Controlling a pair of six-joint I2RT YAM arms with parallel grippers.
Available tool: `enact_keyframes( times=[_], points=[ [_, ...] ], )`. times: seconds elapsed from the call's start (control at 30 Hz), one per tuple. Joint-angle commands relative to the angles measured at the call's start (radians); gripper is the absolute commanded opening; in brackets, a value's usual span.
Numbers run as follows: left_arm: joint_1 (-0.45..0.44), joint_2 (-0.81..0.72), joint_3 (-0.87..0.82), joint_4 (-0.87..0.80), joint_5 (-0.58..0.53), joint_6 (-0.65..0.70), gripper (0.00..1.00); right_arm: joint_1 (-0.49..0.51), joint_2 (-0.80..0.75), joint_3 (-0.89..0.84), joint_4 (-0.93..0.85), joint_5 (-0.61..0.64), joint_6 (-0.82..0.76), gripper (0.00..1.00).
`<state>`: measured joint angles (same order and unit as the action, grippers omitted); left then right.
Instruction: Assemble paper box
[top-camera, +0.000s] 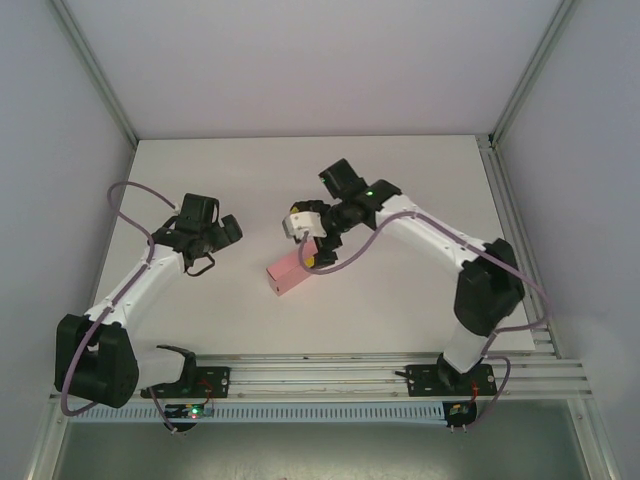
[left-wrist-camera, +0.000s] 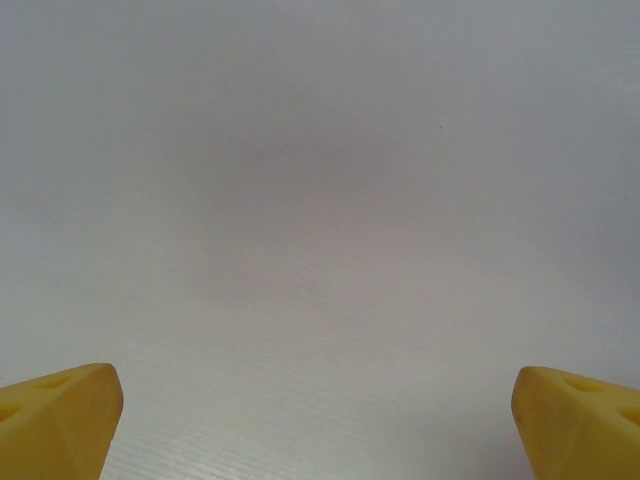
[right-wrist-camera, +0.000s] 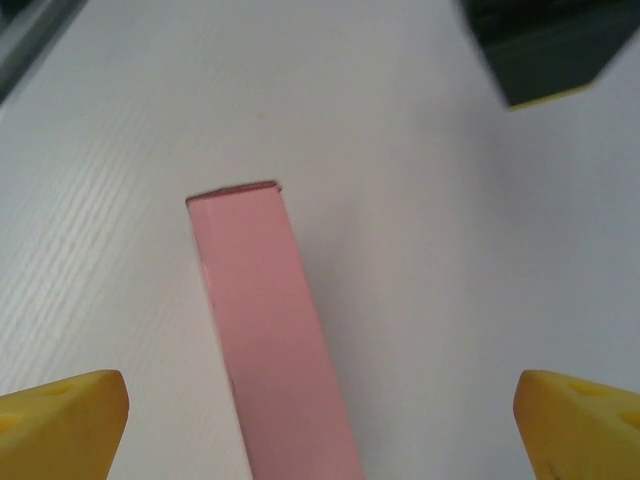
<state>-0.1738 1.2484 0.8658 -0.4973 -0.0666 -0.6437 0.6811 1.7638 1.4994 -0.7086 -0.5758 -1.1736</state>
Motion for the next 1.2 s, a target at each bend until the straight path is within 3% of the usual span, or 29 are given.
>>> enact_keyframes(
  times=[0.0, 0.2, 0.33, 0.4, 0.53, 0.63, 0.73, 0.9, 1.03, 1.17],
  points=[
    [0.011, -0.004, -0.015, 0.007, -0.001, -0.011, 1.0, 0.038, 0.096, 0.077, -0.174, 0.1, -0.164, 0.98],
    [0.012, -0.038, -0.052, -0.015, -0.055, -0.013, 1.0, 0.083, 0.215, 0.139, -0.197, 0.252, -0.184, 0.9],
    [0.011, -0.067, -0.072, -0.031, -0.077, -0.008, 1.0, 0.096, 0.259, 0.15, -0.145, 0.337, -0.135, 0.71],
    [0.011, -0.081, -0.079, -0.04, -0.093, -0.009, 1.0, 0.106, 0.253, 0.138, -0.124, 0.377, -0.131, 0.56],
    [0.011, -0.103, -0.088, -0.027, -0.078, -0.005, 1.0, 0.101, 0.2, 0.103, -0.061, 0.412, -0.133, 0.49],
    [0.012, -0.106, -0.086, -0.037, -0.087, -0.01, 1.0, 0.095, 0.147, 0.07, 0.053, 0.499, -0.097, 0.36],
    [0.011, -0.11, -0.085, -0.049, -0.108, -0.018, 1.0, 0.092, 0.093, -0.016, 0.224, 0.634, -0.067, 0.37],
    [0.013, -0.136, -0.108, -0.053, -0.129, -0.029, 1.0, 0.074, 0.059, -0.248, 0.706, 0.943, -0.04, 0.38],
    [0.013, -0.163, -0.128, -0.058, -0.155, -0.036, 1.0, 0.071, 0.067, -0.314, 0.745, 1.118, 0.07, 0.4],
    [0.011, -0.184, -0.154, -0.044, -0.172, -0.045, 1.0, 0.089, 0.021, -0.424, 0.753, 1.112, 0.204, 0.42]
  ],
)
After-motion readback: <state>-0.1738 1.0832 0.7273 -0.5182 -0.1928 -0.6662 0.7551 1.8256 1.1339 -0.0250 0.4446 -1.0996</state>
